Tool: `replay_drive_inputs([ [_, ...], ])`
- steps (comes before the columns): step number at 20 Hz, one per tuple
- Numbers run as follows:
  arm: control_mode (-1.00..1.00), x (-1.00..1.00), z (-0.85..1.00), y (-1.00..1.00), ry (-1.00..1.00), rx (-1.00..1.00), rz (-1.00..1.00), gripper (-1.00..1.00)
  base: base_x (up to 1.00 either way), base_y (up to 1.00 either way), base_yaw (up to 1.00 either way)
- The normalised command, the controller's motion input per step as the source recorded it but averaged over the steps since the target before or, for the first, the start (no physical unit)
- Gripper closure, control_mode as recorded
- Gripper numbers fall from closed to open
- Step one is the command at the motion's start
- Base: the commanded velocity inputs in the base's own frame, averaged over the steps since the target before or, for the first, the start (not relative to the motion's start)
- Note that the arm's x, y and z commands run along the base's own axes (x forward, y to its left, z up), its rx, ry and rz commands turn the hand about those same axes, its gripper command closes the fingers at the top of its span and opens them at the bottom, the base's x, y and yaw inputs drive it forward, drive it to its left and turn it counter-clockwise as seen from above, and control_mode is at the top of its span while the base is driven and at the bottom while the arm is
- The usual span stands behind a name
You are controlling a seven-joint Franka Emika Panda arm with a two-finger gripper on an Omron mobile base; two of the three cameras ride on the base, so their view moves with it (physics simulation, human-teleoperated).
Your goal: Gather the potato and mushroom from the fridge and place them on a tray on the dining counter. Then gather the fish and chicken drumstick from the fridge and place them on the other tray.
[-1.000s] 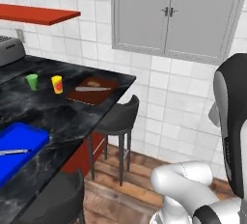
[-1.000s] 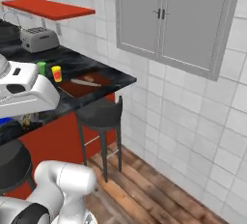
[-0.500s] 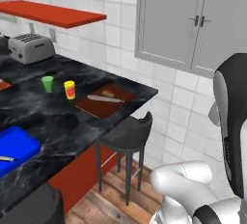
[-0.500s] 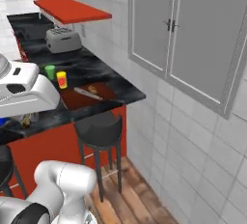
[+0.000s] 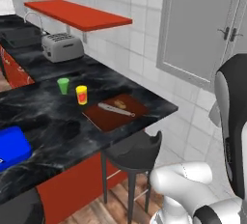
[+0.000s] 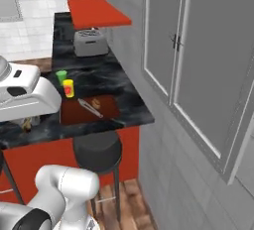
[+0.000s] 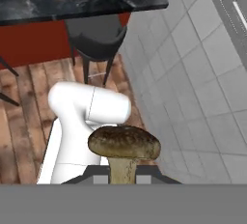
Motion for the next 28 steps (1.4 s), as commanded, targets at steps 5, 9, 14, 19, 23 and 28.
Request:
replay_drive_inputs([
  [5, 1.0, 0.0, 0.0, 0.0, 0.0, 0.0, 0.0, 1.0, 0.89, -0.28, 0.47],
  [9, 1.0, 0.0, 0.0, 0.0, 0.0, 0.0, 0.0, 1.0, 0.9, -0.27, 0.47],
  [14, 1.0, 0.0, 0.0, 0.0, 0.0, 0.0, 0.0, 1.0, 0.85, -0.24, 0.46],
  [19, -1.0, 0.2, -0.1, -0.01, 0.0, 0.01, 0.07, 1.0, 0.69, -0.03, 0.3],
  [23, -1.0, 1.0, -0.74, -0.01, 0.0, 0.0, 0.3, 1.0, 0.0, 0.0, 0.0],
  [28, -1.0, 1.0, -0.9, 0.07, 0.0, 0.0, 0.29, 1.0, 0.0, 0.0, 0.0],
])
